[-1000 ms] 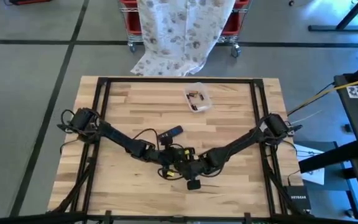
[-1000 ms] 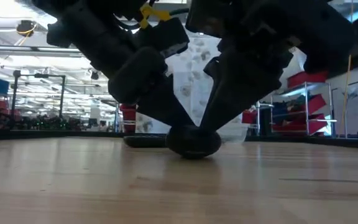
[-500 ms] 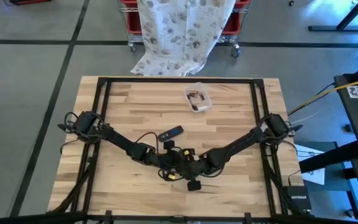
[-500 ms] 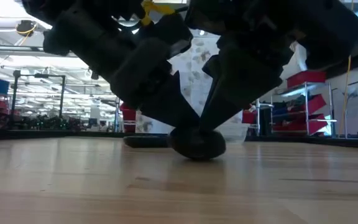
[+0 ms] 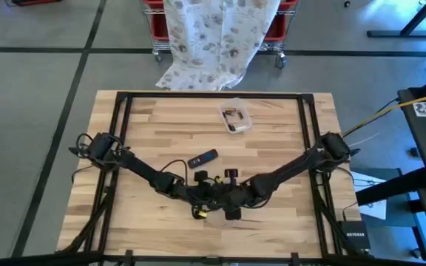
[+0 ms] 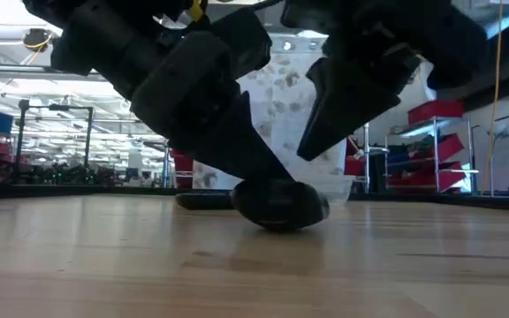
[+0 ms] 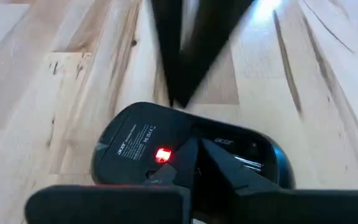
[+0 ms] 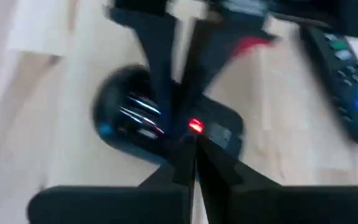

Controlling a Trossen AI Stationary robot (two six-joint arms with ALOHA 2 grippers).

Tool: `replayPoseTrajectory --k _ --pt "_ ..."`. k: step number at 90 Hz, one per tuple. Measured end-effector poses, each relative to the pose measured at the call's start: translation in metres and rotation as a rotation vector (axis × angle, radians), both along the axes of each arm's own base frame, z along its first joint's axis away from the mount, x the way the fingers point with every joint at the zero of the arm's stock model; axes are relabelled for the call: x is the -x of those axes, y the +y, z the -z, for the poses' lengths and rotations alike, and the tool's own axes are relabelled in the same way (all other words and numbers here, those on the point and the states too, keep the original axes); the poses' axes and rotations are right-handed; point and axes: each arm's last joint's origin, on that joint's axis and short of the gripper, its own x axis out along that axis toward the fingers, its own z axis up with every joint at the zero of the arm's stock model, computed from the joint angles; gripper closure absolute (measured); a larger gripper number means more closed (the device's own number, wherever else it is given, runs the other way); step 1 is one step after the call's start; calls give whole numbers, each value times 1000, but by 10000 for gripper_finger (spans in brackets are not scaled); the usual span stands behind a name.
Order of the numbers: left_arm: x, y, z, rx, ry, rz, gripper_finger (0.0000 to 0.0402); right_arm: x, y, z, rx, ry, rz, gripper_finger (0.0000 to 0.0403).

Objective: Insert battery
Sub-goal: Insert the white battery into the wireless mouse

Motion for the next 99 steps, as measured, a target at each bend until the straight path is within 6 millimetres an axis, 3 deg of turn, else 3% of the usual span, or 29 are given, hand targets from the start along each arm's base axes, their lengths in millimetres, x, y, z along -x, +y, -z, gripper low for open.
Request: replayPoseTrajectory --k 33,99 --pt "0 1 0 1 -6 -11 399 -2 3 3 16 7 -81 403" --pt "16 -19 -29 -94 -149 -198 399 -6 0 -1 179 -69 -91 403"
